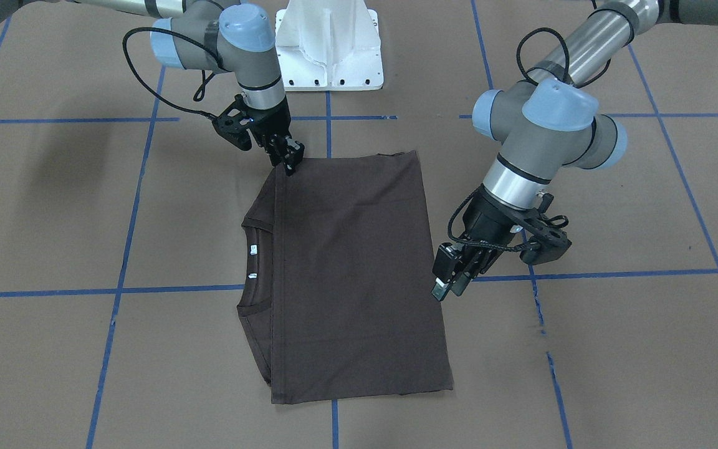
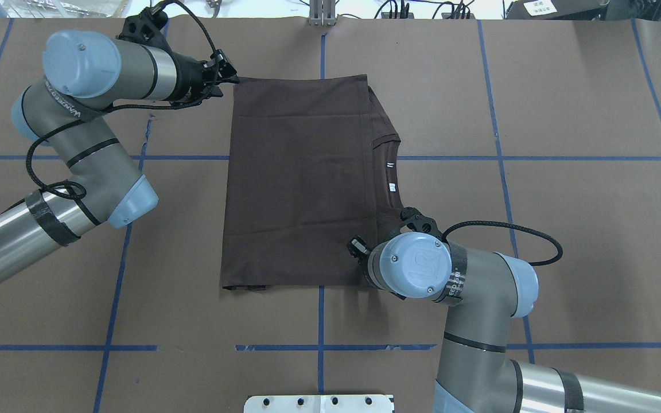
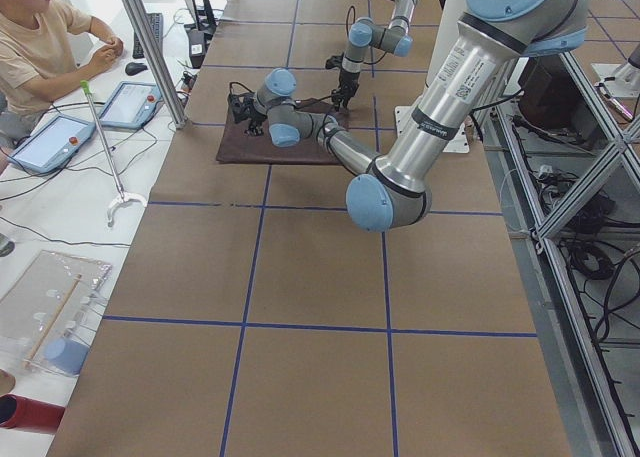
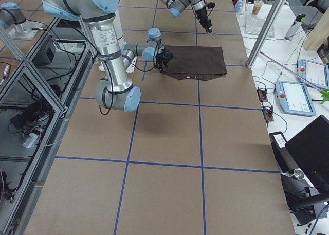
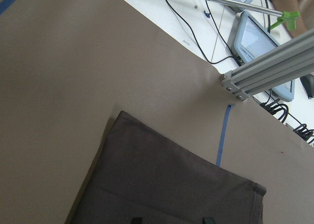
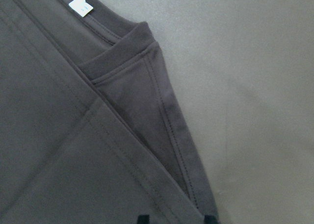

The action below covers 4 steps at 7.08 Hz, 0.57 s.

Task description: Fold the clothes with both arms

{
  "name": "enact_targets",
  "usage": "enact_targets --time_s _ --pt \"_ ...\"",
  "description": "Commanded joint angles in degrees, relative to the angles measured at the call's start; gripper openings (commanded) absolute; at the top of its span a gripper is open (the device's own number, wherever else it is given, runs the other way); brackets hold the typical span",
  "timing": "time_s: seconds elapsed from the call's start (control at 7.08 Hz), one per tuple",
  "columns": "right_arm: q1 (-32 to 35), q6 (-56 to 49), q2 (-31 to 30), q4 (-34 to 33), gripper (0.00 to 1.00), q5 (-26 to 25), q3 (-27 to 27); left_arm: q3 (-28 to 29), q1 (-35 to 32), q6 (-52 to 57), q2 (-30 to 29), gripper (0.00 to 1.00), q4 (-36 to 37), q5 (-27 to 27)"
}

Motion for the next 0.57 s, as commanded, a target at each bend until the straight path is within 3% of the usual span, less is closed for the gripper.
enact_targets --time_s 0.0,0.42 --pt "0.2 0.4 -0.3 -0.4 0.46 0.3 0.1 -0.2 0.1 -0.1 0.0 0.51 0.0 0.0" --pt "0.1 0.4 -0.3 -1.8 0.48 0.3 -0.1 -0.2 0.1 -0.1 0.0 0.51 0.0 0.0"
